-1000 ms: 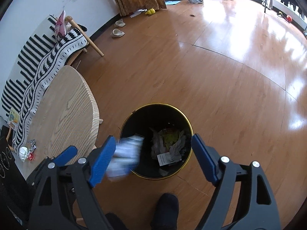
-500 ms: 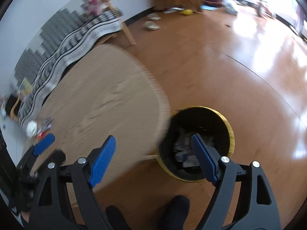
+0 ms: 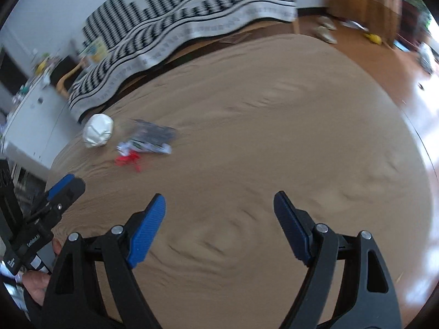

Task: Collect trash
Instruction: 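Move both open tools back over the remaining trash on the table, then grasp the white paper ball with the left tool while the right tool grasps the silver blister pack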

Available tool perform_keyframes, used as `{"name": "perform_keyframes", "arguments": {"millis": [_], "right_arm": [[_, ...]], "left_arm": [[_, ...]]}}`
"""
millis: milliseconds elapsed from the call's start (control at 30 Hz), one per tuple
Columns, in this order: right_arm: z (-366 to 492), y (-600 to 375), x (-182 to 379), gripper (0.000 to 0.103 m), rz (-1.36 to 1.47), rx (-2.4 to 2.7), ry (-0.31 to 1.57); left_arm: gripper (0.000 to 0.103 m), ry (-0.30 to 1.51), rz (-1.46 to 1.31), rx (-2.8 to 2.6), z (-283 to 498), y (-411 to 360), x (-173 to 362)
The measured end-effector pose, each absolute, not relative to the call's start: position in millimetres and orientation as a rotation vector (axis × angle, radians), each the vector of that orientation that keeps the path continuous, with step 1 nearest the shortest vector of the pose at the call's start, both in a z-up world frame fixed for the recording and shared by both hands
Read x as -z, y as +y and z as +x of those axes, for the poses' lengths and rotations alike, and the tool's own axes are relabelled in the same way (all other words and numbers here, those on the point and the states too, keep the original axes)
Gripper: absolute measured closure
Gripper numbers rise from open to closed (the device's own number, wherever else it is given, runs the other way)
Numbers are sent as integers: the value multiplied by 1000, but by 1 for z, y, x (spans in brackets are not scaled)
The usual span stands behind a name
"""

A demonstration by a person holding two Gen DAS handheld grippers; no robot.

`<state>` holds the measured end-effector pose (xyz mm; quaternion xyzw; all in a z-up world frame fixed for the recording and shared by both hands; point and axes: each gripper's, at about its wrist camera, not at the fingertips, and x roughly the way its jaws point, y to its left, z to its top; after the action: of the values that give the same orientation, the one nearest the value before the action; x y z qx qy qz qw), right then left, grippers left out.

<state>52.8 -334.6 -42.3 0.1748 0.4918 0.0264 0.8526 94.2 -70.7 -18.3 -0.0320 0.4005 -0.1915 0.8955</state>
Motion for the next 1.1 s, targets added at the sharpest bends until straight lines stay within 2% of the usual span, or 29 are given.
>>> {"name": "perform_keyframes", "arguments": {"millis": [333, 533, 633, 667, 700, 800, 1100], "right_arm": [[173, -246, 65, 25, 218, -132, 1070], [206, -228, 83, 32, 130, -128, 1078], [215, -224, 87, 52, 134, -160, 1087], [216, -223, 89, 63, 129, -176, 1095], [217, -222, 89, 80, 122, -183, 1100], [211, -221, 91, 97, 108, -197, 1104], [164, -233, 61, 98, 96, -169, 1010]], "left_arm": [[11, 852, -134, 252, 131, 24, 37], [11, 861, -159, 208, 157, 50, 52], [11, 870, -185, 202, 174, 52, 56], [11, 866, -189, 208, 178, 50, 56], [11, 864, -187, 212, 182, 47, 56], [10, 860, -173, 213, 199, 36, 56], [9, 863, -116, 147, 243, 13, 66]]}}
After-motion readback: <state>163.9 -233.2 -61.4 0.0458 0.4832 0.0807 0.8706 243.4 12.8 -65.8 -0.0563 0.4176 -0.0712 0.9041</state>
